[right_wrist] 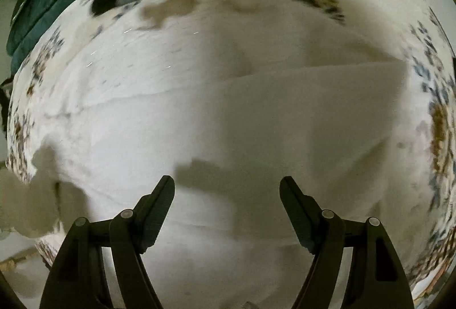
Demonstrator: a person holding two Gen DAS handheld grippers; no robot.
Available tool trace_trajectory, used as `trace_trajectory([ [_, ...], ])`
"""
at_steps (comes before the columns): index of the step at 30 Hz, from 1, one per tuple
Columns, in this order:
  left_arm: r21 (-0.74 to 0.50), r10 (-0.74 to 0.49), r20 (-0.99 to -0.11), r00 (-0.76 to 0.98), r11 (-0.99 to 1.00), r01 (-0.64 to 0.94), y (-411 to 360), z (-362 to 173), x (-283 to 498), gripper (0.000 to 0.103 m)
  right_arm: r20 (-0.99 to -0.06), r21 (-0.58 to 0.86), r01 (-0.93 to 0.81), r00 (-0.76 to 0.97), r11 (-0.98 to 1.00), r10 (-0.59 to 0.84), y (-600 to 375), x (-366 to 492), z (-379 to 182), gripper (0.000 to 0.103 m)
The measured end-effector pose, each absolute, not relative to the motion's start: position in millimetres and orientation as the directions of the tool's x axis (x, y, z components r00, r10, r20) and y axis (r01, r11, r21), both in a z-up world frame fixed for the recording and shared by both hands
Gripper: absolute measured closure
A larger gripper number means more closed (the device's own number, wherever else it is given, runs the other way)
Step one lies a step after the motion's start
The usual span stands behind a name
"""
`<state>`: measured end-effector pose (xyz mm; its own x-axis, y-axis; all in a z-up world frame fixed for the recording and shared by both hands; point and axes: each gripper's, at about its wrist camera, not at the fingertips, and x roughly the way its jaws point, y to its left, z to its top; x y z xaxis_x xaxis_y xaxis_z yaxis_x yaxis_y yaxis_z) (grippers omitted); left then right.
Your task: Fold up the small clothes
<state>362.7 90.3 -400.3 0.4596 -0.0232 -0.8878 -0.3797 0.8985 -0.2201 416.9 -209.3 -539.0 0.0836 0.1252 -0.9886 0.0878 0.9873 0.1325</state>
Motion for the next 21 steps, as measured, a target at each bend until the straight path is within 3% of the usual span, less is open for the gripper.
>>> trace_trajectory([
  [6, -0.215, -0.123, -0.881, 0.457, 0.964, -0.155, -67.4, -406.5, 409.1, 0.094, -0.988, 0.146, 0.194, 0.073, 0.970, 0.134, -312.2, 413.5, -535.6, 0.025],
  [10, -0.254, -0.165, -0.865, 0.474, 0.958, -0.131, -94.9, -403.0, 417.3, 0.089, -0.985, 0.168, 0.209, 0.073, 0.963, 0.156, -363.1, 408.0, -524.4, 0.025],
  [11, -0.256, -0.163, -0.861, 0.482, 0.957, -0.133, -96.1, -402.6, 418.1, 0.070, -0.984, 0.175, 0.211, 0.071, 0.962, 0.164, -373.3, 406.3, -521.2, 0.025],
  [12, -0.252, -0.157, -0.859, 0.488, 0.958, -0.136, -95.2, -401.7, 417.7, 0.030, -0.982, 0.189, 0.215, 0.068, 0.958, 0.179, -384.3, 404.4, -517.2, 0.025],
  [13, -0.243, -0.145, -0.862, 0.487, 0.959, -0.144, -90.5, -402.0, 418.3, 0.009, -0.979, 0.203, 0.220, 0.066, 0.954, 0.193, -394.1, 402.3, -513.3, 0.025],
  [14, -0.228, -0.120, -0.866, 0.485, 0.959, -0.169, -78.2, -402.3, 418.2, 0.000, -0.977, 0.214, 0.226, 0.066, 0.950, 0.205, -391.8, 407.9, -511.3, 0.025],
  [21, -0.095, 0.123, -0.857, 0.500, 0.917, -0.388, 22.0, -405.2, 396.2, 0.000, -0.911, 0.412, 0.221, 0.111, 0.884, 0.397, -335.5, 445.3, -500.2, 0.025],
])
